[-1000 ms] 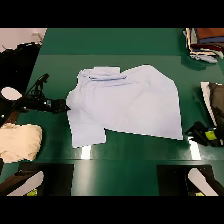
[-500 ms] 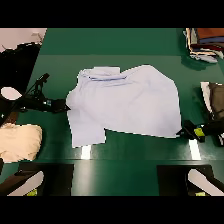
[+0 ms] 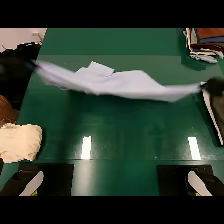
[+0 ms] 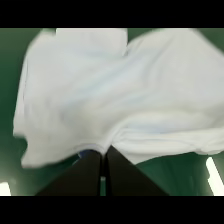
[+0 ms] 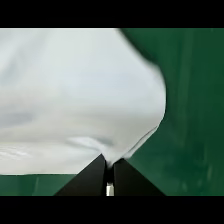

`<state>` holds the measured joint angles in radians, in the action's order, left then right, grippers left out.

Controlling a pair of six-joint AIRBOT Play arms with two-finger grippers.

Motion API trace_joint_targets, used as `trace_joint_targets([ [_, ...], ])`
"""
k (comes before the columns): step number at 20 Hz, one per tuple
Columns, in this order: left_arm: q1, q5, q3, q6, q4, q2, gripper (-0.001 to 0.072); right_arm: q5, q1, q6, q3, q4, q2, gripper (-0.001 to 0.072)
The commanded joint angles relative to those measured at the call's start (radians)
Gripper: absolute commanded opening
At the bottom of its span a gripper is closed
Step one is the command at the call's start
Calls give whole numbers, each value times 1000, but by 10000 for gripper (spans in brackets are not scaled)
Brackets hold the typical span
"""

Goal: Fold the shirts.

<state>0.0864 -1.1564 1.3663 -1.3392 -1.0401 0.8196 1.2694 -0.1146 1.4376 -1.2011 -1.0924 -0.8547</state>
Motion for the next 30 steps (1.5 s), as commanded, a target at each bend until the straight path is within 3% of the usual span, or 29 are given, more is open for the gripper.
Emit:
trace_joint_targets([
  [1,0,-6,354,-23,-16,-35,24,-31,19,2,-329,-13,62,20],
  [5,0,50,642,-56,-17,-35,23,-15,19,2,-603,-81,68,20],
  [9,0,111,721,-69,-23,-35,23,24,19,6,-779,-115,21,20],
  [13,0,1,707,-83,-65,46,23,135,19,30,-919,-109,-124,20],
  [18,0,-115,454,-94,-50,233,24,168,19,35,-696,-105,-310,20],
  [22,0,-103,240,-93,-40,445,24,163,25,34,-522,-105,-507,20],
  [26,0,67,201,-62,0,705,24,0,77,26,-481,-104,-718,20],
  [30,0,253,208,-13,94,820,24,-63,109,27,-655,-74,-906,20],
])
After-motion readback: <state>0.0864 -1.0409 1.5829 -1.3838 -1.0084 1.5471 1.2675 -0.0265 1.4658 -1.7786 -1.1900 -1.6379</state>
